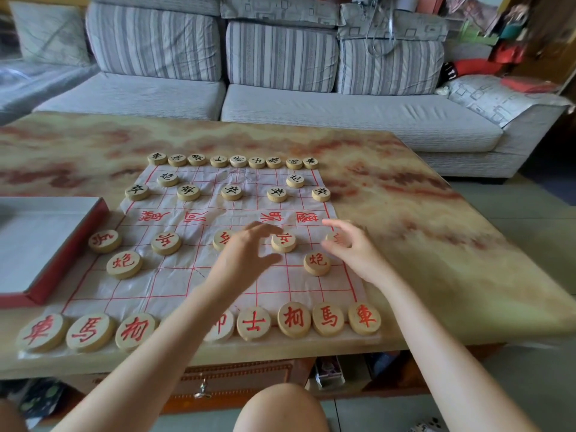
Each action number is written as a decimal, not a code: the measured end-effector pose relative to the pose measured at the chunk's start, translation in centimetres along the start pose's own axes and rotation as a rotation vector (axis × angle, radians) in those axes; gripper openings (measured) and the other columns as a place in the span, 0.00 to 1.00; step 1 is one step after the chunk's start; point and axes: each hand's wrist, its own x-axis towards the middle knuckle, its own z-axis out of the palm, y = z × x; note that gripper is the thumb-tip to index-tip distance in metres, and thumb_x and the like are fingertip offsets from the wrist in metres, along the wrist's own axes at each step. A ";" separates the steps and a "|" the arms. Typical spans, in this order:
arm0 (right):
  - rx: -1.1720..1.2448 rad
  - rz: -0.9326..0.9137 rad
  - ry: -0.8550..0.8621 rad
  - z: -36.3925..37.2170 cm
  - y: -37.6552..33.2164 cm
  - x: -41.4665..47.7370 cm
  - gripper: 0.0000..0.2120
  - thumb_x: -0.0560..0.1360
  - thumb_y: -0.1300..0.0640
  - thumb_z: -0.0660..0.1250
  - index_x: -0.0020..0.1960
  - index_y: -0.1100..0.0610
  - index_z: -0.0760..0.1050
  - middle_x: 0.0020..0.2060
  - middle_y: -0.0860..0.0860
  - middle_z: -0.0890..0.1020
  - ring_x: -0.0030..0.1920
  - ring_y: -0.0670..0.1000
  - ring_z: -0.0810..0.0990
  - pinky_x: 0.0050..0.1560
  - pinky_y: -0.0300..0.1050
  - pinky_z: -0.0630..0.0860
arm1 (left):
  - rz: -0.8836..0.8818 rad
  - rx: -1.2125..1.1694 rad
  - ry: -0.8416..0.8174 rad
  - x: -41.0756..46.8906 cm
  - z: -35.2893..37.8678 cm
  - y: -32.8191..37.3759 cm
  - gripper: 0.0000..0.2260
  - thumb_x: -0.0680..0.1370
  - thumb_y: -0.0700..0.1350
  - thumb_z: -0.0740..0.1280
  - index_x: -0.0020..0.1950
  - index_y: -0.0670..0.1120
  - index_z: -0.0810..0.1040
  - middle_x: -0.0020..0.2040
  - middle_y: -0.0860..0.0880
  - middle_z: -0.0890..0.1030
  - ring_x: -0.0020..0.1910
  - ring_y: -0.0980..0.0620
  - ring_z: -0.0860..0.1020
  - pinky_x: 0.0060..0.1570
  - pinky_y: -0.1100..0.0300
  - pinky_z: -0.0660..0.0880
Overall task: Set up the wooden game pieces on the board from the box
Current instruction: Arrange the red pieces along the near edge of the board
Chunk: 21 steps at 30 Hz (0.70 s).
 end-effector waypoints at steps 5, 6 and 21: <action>-0.280 -0.072 -0.010 2.3 -3.6 0.7 0.20 0.69 0.42 0.69 0.58 0.48 0.76 0.54 0.44 0.78 0.59 0.50 0.68 0.59 0.46 0.63 | -0.189 0.140 0.056 -0.6 -4.4 -4.2 0.20 0.71 0.45 0.72 0.62 0.49 0.74 0.61 0.47 0.75 0.58 0.48 0.75 0.57 0.55 0.73; -0.338 -0.063 0.007 2.8 -4.1 1.0 0.22 0.67 0.38 0.69 0.56 0.48 0.76 0.51 0.44 0.78 0.58 0.50 0.68 0.57 0.45 0.62 | -0.214 0.173 0.059 -0.7 -4.7 -4.8 0.21 0.71 0.46 0.72 0.62 0.48 0.74 0.63 0.46 0.74 0.59 0.47 0.75 0.59 0.54 0.72; -0.429 0.084 -0.185 5.0 -6.1 2.6 0.17 0.70 0.49 0.69 0.58 0.45 0.73 0.58 0.48 0.75 0.62 0.54 0.65 0.58 0.47 0.60 | -0.299 0.147 0.086 0.2 -3.8 -5.9 0.23 0.68 0.54 0.73 0.59 0.45 0.76 0.56 0.47 0.77 0.51 0.49 0.76 0.48 0.57 0.73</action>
